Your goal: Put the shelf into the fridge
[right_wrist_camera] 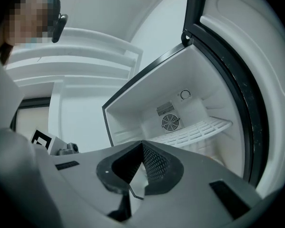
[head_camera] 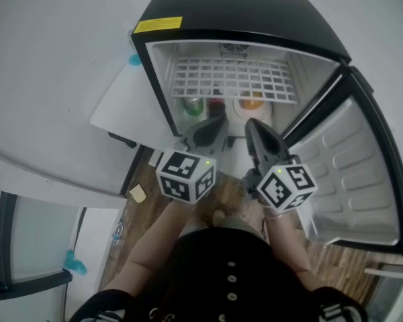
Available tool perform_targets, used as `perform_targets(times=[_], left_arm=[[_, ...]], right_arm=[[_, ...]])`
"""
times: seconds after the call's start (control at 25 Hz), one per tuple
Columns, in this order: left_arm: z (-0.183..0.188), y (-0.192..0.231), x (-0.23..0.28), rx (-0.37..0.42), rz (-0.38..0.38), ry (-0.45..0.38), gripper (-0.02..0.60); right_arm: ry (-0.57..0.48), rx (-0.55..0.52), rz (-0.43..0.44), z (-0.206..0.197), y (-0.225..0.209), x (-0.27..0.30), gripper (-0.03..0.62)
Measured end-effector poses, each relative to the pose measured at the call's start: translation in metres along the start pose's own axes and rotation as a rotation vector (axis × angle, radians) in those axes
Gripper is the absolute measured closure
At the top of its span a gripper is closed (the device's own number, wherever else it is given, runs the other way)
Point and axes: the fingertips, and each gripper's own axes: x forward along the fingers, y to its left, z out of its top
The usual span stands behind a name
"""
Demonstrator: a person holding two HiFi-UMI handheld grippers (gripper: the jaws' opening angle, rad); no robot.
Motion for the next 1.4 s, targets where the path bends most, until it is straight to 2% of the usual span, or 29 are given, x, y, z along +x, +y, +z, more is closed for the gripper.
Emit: perform_targets(times=[0.32,0.56,1.08,1.4], left_arm=[[-0.005,0.003,-0.002,0.019,0.016,0.0,0.575],[-0.008,0.003,0.001,0.028,0.013,0.006,0.575],[-0.017,-0.009,0.007,0.006,-0.073,0.009,0.575],[-0.022,-0.005,0.01,-0.003,-0.064,0.021,0.575]], right_arm=[[0.039,-0.157,-0.035,-0.006,0.003,0.001,0.588],[0.059,-0.184,-0.053,-0.012,0.0,0.004,0.588],[0.094,-0.183,-0.055,-0.028,-0.005,0.004,0.588],[0.123,-0.228,-0.067,-0.033,-0.007,0.006,0.588]])
